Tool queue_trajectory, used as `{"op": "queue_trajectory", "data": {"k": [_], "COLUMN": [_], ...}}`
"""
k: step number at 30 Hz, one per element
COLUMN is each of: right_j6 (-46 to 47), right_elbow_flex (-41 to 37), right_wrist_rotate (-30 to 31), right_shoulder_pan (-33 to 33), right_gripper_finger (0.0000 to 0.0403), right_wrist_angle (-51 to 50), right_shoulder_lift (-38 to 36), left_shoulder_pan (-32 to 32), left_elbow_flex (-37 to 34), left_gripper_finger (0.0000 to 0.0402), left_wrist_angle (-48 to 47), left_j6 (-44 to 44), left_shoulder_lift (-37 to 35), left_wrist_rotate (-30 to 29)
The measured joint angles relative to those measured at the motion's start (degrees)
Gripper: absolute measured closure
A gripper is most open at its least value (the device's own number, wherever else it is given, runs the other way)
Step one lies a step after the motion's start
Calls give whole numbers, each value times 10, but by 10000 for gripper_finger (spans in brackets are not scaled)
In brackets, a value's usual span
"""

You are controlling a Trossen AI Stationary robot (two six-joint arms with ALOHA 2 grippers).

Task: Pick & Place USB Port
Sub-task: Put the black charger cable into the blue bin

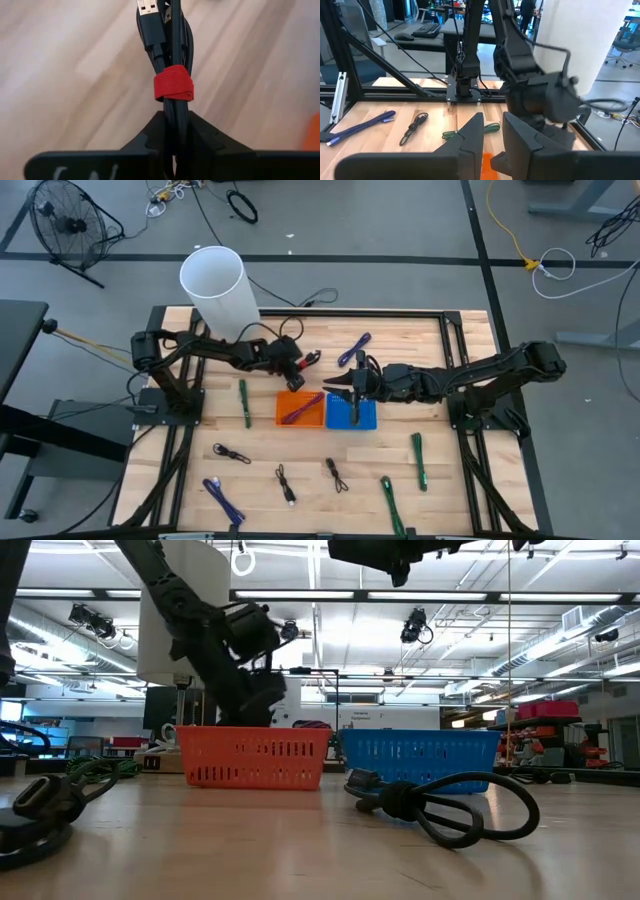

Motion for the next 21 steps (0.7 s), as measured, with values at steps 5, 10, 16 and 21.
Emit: {"op": "queue_trajectory", "data": {"k": [5,10,16,21], "right_j6": [3,12,14,14], "right_elbow_flex": [0,0,0,0], "right_wrist_rotate": [0,0,0,0], "right_shoulder_pan": [-7,-14,-15,-15], "right_gripper_finger": [331,331,331,331], "right_wrist_angle": [-11,-22,-33,-33], "right_shoulder_lift": [0,0,0,0], "left_shoulder_pan": [-27,-57,-72,-76], "left_elbow_flex": [61,127,179,183], "left_gripper_finger": [348,348,348,348], "left_wrist_angle": [-31,-86,-190,-206], "left_j6": [29,76,125,125], "left_shoulder_lift": [-21,-61,-134,-213], "left_wrist_rotate": [1,-1,-68,-48]}}
